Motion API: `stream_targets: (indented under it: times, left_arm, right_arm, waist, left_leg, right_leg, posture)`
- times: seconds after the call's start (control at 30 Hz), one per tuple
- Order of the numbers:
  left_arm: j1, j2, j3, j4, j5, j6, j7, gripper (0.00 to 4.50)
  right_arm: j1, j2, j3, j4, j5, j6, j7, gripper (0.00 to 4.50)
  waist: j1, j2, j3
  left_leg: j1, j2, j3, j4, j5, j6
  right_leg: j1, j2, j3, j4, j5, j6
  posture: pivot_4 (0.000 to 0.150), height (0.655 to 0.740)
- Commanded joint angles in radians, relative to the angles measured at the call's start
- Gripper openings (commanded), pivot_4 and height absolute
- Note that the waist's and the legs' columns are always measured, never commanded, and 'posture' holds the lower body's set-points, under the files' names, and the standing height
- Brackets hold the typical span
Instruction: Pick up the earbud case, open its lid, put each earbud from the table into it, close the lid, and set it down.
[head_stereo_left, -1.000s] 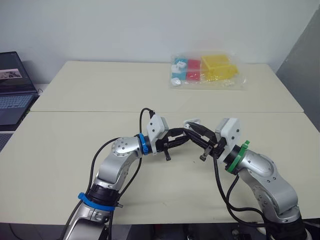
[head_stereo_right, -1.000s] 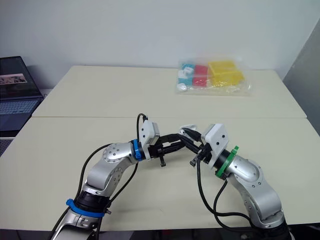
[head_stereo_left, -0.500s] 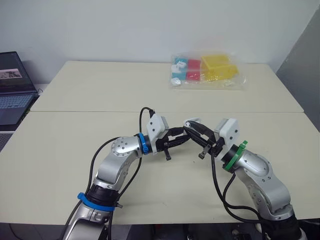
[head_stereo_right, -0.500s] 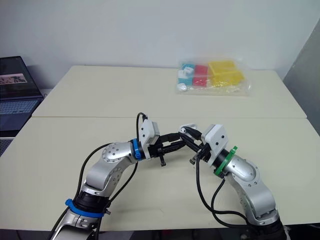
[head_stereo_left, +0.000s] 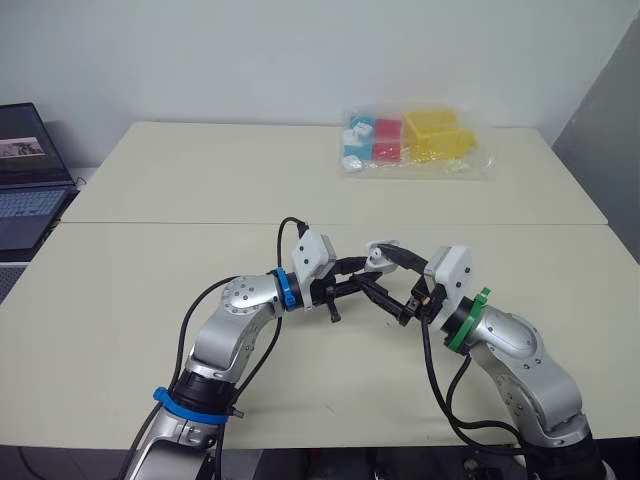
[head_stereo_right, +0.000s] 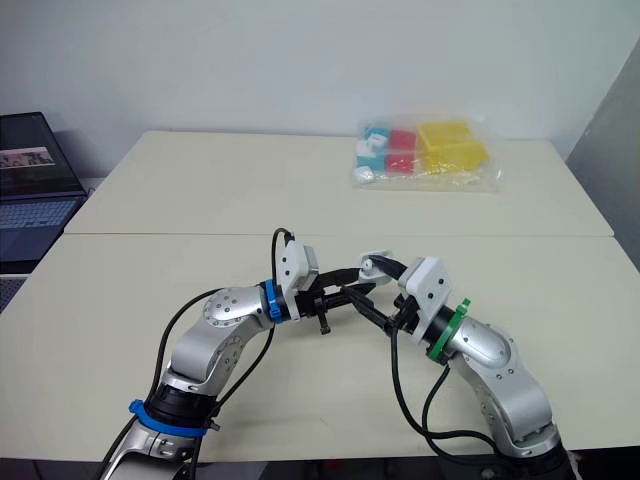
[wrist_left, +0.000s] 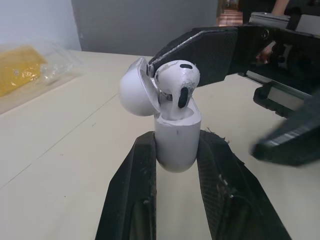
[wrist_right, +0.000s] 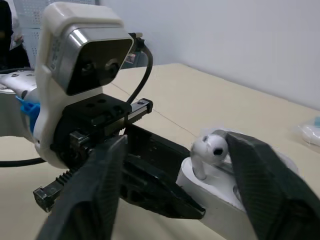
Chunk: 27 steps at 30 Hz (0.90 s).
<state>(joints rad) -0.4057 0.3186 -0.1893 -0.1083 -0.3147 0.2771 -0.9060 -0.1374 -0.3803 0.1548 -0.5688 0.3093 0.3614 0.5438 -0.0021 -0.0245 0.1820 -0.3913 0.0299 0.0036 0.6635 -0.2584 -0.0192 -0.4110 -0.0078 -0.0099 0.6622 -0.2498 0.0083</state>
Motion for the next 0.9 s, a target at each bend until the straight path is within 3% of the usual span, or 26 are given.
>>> stream_targets:
  times: [0.03, 0.27, 0.43, 0.57, 0.7, 0.8, 0.9]
  left_arm:
    - [-0.007, -0.001, 0.014, -0.049, -0.027, -0.021, -0.006, 0.78]
    - [-0.001, -0.004, 0.012, -0.05, -0.025, -0.024, -0.004, 0.78]
    - [-0.002, -0.004, 0.012, -0.042, -0.022, -0.03, -0.005, 0.78]
    - [-0.004, -0.004, 0.012, -0.035, -0.023, -0.035, -0.009, 0.78]
    - [0.007, -0.011, 0.004, -0.03, -0.019, -0.052, -0.011, 0.78]
    - [0.008, -0.014, -0.001, -0.027, -0.016, -0.059, -0.014, 0.78]
    - [0.005, -0.016, -0.002, -0.023, -0.013, -0.065, -0.017, 0.78]
  right_arm:
    - [0.003, -0.031, -0.053, -0.067, 0.033, 0.031, 0.003, 3.41]
    - [0.0, -0.08, -0.11, -0.126, 0.073, 0.082, 0.003, 3.41]
    - [-0.034, -0.199, -0.202, -0.211, 0.174, 0.161, 0.066, 3.41]
    - [-0.173, -0.318, -0.251, -0.185, 0.243, 0.328, 0.061, 3.41]
    - [-0.371, -0.417, -0.243, 0.002, 0.259, 0.39, 0.153, 3.41]
    - [-0.521, -0.449, -0.158, 0.156, 0.194, 0.391, 0.205, 2.83]
    - [-0.608, -0.484, -0.052, 0.25, 0.144, 0.404, 0.293, 1.76]
  waist:
    - [0.0, 0.0, 0.0]
    - [0.0, 0.0, 0.0]
    - [0.0, 0.0, 0.0]
    - [-0.001, 0.0, 0.0]
    - [0.0, 0.0, 0.0]
    - [-0.004, 0.0, 0.0]
    - [-0.001, 0.0, 0.0]
  left_leg:
    - [0.0, 0.0, 0.0, 0.0, 0.0, 0.0]
    - [0.0, 0.0, 0.0, 0.0, 0.0, 0.0]
    - [0.0, 0.0, 0.0, 0.0, 0.0, 0.0]
    - [0.0, 0.0, 0.001, 0.0, 0.0, 0.0]
    - [0.001, 0.0, 0.0, 0.0, 0.0, 0.0]
    - [0.001, 0.0, 0.002, 0.0, 0.0, 0.0]
    - [-0.001, 0.0, 0.001, -0.001, 0.0, 0.0]
  right_leg:
    - [0.0, 0.0, 0.0, 0.0, 0.0, 0.0]
    - [0.0, 0.0, 0.0, 0.0, 0.0, 0.0]
    - [0.0, 0.0, 0.0, 0.0, 0.0, 0.0]
    - [0.0, 0.0, 0.001, 0.0, 0.0, 0.0]
    - [0.0, 0.0, 0.0, 0.0, 0.0, 0.0]
    - [0.0, 0.0, 0.001, 0.0, 0.0, -0.001]
    - [-0.001, 0.0, 0.0, -0.001, 0.0, -0.001]
  posture:
    - [0.15, 0.74]
    - [0.15, 0.74]
    - [0.15, 0.74]
    - [0.15, 0.74]
    - [0.15, 0.74]
    - [0.15, 0.74]
    - [0.15, 0.74]
